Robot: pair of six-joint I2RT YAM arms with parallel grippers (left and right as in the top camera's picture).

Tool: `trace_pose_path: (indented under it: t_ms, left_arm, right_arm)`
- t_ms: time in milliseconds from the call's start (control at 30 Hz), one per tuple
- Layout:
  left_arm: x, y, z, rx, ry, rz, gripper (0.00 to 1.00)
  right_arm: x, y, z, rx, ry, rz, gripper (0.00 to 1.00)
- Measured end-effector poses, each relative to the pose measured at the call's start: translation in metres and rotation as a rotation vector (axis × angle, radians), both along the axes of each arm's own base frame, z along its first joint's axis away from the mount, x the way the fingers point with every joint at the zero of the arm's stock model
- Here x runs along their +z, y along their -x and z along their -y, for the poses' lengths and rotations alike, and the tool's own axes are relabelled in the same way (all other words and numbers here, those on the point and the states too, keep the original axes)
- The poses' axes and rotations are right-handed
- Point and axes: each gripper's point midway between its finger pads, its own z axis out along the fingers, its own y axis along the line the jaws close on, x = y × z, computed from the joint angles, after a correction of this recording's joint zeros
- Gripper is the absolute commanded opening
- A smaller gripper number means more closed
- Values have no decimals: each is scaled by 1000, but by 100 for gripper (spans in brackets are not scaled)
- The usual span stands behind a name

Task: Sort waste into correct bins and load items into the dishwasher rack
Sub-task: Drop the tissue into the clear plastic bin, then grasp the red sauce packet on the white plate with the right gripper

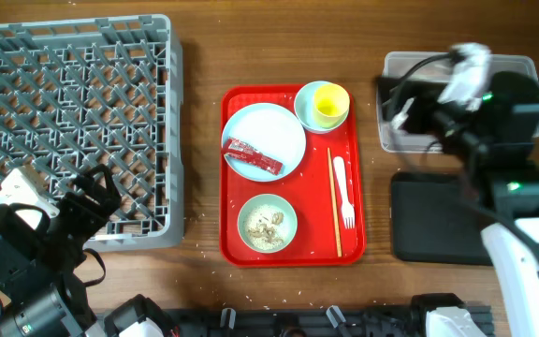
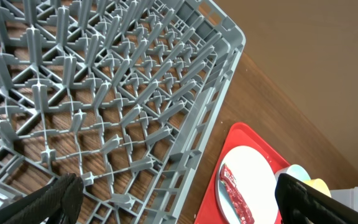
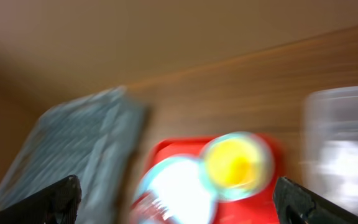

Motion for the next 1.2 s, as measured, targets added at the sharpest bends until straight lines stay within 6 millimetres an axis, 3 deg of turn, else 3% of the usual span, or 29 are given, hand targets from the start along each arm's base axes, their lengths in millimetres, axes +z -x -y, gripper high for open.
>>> trace_pose_path:
  t_ms: [33,100,200,233,267,300,400,467,633,667,700,767,1067,1133,1200]
  left_arm:
    - [0,0,0,0,0,0,100]
    - [0,0,0,0,0,0,100]
    - [0,0,0,0,1,-1,100]
    - [0,0,0,0,0,1,100]
    - [0,0,0,0,0,0,100]
    - [0,0,0,0,0,0,100]
    - [0,0,0,0,0,0,100]
    - [0,0,0,0,0,0,100]
    - [0,0,0,0,0,0,100]
    - [0,0,0,0,0,0,100]
    - [0,0,0,0,0,0,100]
    - [0,0,0,0,0,0,100]
    - [0,0,0,0,0,0,100]
    - [0,0,0,0,0,0,100]
    - [0,0,0,0,0,0,100]
  right_arm:
    - [0,9,-24,80,4,2,100]
    - [-19,31,-95,282,55,-26,90]
    - [-66,33,-155,407,165,-53,91]
    - [-106,35,-188,497,242,-76,92]
    - [-139,41,-203,549,299,-111,92]
    - [-173,42,-215,573,369,-131,92]
    - [-240,34,-219,556,515,-181,86]
    - [-261,30,-215,541,557,-205,85]
    - [-285,24,-206,521,643,-210,77]
    - [-288,21,-205,516,657,-203,71]
    - [-288,17,-203,503,671,-189,59]
    - [-289,13,-198,482,703,-180,55]
    - [-289,20,-200,507,686,-225,63]
    - [-276,23,-202,494,646,-232,65]
    - [-246,22,-206,461,581,-204,76]
